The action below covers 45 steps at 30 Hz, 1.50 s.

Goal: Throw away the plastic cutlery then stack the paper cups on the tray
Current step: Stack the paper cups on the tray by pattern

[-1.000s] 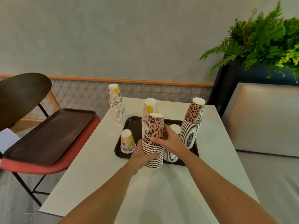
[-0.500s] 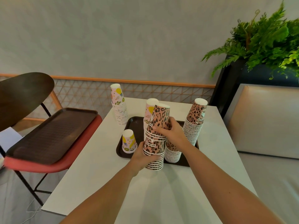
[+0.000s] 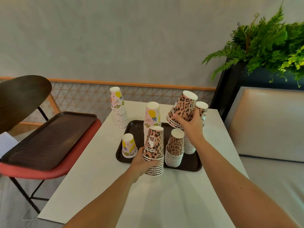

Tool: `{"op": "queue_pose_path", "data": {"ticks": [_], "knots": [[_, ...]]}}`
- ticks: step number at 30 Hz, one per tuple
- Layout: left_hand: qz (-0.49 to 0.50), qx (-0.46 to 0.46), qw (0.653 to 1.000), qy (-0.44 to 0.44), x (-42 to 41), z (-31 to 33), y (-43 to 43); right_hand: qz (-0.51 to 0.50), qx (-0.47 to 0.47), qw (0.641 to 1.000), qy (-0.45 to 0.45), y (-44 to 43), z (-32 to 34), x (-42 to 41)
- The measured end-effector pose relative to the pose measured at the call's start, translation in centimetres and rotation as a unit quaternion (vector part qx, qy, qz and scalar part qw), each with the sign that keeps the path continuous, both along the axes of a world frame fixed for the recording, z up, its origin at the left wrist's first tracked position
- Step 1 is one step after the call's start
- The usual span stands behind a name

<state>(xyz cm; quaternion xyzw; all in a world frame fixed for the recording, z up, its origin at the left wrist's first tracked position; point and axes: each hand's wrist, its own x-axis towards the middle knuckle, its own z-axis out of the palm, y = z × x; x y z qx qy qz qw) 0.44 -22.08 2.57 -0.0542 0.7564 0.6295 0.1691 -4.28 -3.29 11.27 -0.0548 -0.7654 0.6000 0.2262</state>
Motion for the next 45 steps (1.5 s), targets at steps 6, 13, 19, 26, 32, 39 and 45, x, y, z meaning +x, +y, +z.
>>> {"op": "queue_pose_path", "data": {"ticks": [6,13,19,26,32,39,45], "knots": [[0.000,0.000,1.000,0.006,-0.5,-0.2,0.0,0.006,0.020,0.999,-0.039,0.6,-3.8,0.7],[0.001,-0.008,1.000,0.022,-0.5,0.6,0.2,0.058,0.048,0.991,-0.110,0.7,-6.0,1.4],[-0.002,-0.010,1.000,0.029,-0.4,0.9,0.3,0.021,0.067,0.997,-0.028,-0.4,-3.4,1.7],[-0.007,0.008,0.999,0.040,-0.8,1.1,0.4,0.176,0.057,0.980,-0.070,-3.8,-1.9,3.5],[-0.021,0.020,0.998,0.053,-0.5,1.7,0.5,0.257,-0.005,0.950,-0.175,-3.8,-2.5,2.8],[-0.043,0.032,0.996,0.067,-0.1,1.7,-0.1,0.229,-0.067,0.956,-0.170,-3.8,-2.5,2.3],[-0.036,0.013,0.997,0.066,0.1,1.8,-0.3,0.215,-0.104,0.962,-0.134,-3.8,-0.8,2.0]]}}
